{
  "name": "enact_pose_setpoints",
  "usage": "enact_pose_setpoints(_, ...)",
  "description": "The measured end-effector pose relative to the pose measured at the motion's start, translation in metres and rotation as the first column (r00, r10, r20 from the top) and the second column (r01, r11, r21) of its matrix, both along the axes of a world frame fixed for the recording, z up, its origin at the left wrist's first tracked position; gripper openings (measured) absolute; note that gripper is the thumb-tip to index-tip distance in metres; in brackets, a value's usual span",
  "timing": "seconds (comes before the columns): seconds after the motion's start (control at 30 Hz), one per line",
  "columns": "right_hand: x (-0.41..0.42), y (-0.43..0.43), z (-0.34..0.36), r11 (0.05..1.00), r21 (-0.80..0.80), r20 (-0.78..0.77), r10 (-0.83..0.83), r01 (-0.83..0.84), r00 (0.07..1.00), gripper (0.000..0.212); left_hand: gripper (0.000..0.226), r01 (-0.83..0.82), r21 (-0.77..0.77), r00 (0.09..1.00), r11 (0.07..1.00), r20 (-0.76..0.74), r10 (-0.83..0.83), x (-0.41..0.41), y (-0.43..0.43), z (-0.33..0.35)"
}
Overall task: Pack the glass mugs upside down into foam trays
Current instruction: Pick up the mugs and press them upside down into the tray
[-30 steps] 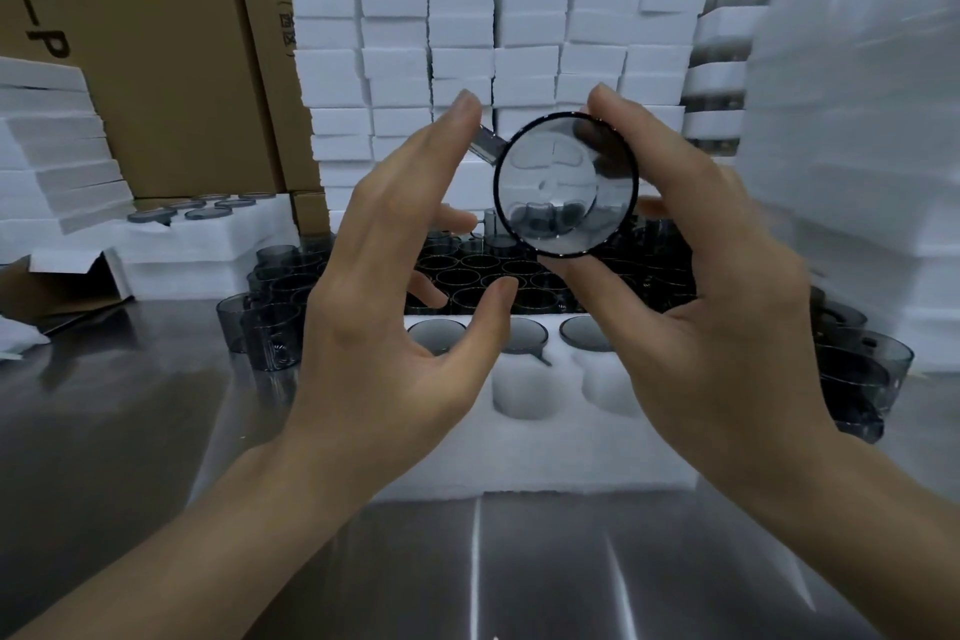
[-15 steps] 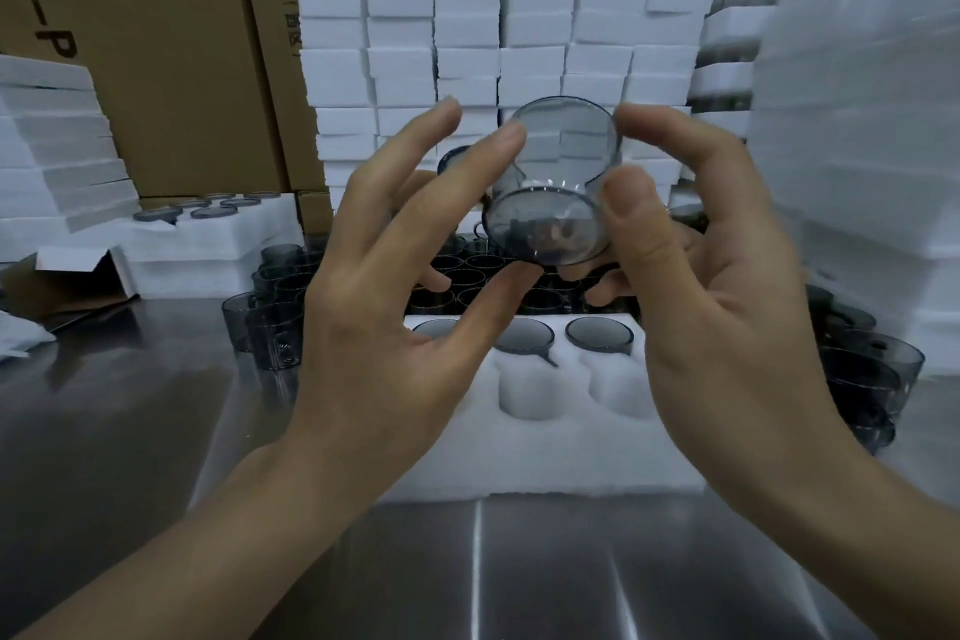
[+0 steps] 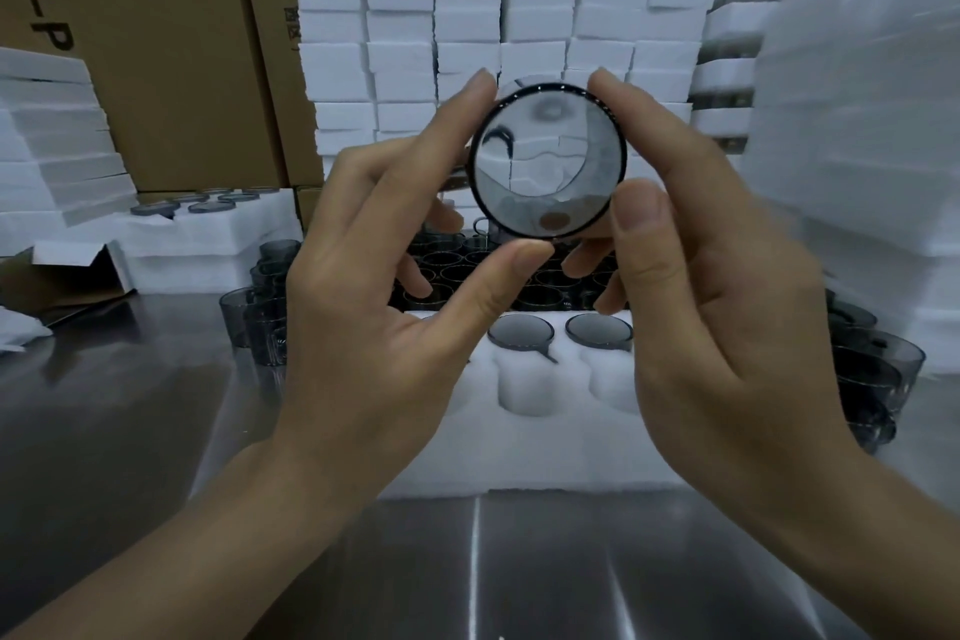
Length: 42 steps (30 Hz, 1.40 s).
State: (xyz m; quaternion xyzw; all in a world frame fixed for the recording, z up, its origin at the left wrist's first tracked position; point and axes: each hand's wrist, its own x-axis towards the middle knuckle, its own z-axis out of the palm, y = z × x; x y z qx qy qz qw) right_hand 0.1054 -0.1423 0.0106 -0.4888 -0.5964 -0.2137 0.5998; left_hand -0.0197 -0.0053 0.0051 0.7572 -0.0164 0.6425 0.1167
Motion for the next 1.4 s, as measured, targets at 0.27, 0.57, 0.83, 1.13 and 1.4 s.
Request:
enact_pose_setpoints(0.27, 0.002, 0.001, -0.002, 0.999, 0.001, -0.026, 0.044, -0.044, 0.999, 0.041, 0.058, 0.011, -0.009, 0.999, 1.0, -0.043, -0.011, -0.001, -0.001, -0.001)
enact_pose_setpoints(0.57, 0.001, 0.007, -0.005, 0.945, -0.187, -0.35, 0.191, -0.268, 0.917, 0.058, 0.059, 0.014, 0.055, 0.99, 0.998, -0.141, -0.007, 0.004, 0.003, -0.007)
enact_pose_setpoints(0.83, 0.011, 0.013, -0.015, 0.931, -0.303, -0.313, 0.102, -0.201, 0.944, 0.063, 0.073, 0.01, -0.008, 0.988, 1.0, -0.153, -0.011, 0.006, 0.014, -0.013)
enact_pose_setpoints(1.13, 0.022, 0.016, -0.021, 0.949, -0.313, -0.146, -0.022, -0.025, 0.989, 0.082, 0.067, -0.105, 0.002, 0.976, 0.994, -0.189, 0.104, 0.007, 0.02, -0.014)
enact_pose_setpoints(1.4, 0.029, 0.015, -0.019, 0.967, -0.246, -0.04, -0.071, 0.059, 0.997, 0.064, 0.073, 0.046, -0.237, 0.958, 0.97, -0.266, -0.11, 0.007, 0.019, -0.013)
